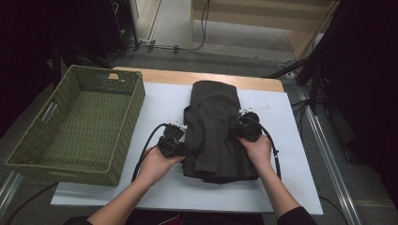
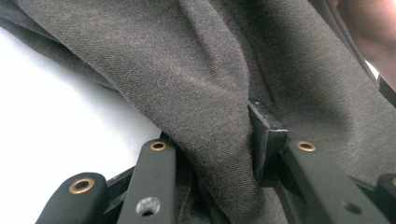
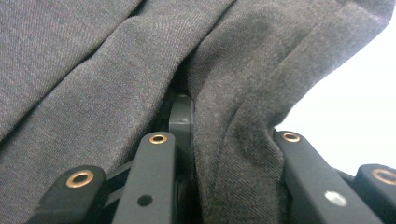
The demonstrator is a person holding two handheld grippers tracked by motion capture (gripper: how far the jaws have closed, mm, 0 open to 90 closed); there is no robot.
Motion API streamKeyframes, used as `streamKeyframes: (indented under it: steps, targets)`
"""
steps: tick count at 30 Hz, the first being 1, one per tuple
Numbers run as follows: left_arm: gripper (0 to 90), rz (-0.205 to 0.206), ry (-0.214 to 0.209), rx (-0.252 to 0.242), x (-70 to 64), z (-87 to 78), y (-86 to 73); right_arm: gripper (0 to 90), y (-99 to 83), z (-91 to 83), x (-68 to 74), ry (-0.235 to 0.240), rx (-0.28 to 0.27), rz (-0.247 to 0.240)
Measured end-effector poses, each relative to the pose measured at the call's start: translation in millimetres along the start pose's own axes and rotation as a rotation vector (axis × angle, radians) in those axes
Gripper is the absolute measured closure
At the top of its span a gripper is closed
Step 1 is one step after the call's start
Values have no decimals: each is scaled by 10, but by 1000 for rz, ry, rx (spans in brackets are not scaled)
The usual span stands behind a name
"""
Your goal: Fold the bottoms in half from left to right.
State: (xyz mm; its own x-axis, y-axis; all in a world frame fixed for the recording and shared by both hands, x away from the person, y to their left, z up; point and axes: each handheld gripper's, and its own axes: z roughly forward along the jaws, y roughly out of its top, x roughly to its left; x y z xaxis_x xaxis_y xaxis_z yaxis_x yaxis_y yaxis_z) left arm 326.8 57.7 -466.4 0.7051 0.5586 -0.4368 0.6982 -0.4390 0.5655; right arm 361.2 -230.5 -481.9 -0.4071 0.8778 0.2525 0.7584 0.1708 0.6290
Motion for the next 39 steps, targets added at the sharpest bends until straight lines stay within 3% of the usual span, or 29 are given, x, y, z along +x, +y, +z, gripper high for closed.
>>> streamKeyframes:
  steps: [4,9,18,22,24,28,33,36,37,39]
  targets:
    - [670,-8,14,-7,8,-72,-69,692,13,48,69,27,1,8]
    - [640,-14,35,-7,16,-88,-157,668,9,83,132,12,7,-20]
    - [509,8,64,18,-10,-86,-299,425,-48,97,-12,-2,62,-21]
    - [480,11,58,8,-20,-153,-332,312,-59,29,-82,-28,46,-16]
    - [468,10,52,-2,-24,-200,-347,305,-61,-20,-105,-53,45,-24]
    - [443,19,51,-21,-40,-302,-348,293,-67,-117,-155,-44,20,-11]
    - [441,62,89,-68,-100,-463,-348,277,-82,-228,-174,-46,3,-43]
    - [409,78,101,-109,-109,-542,-333,253,-95,-316,-197,-29,-45,-65]
    - [403,79,106,-114,-105,-544,-324,254,-98,-340,-200,-10,-63,-76]
    - [368,80,108,-107,-89,-522,-300,254,-105,-393,-187,-23,-78,-105]
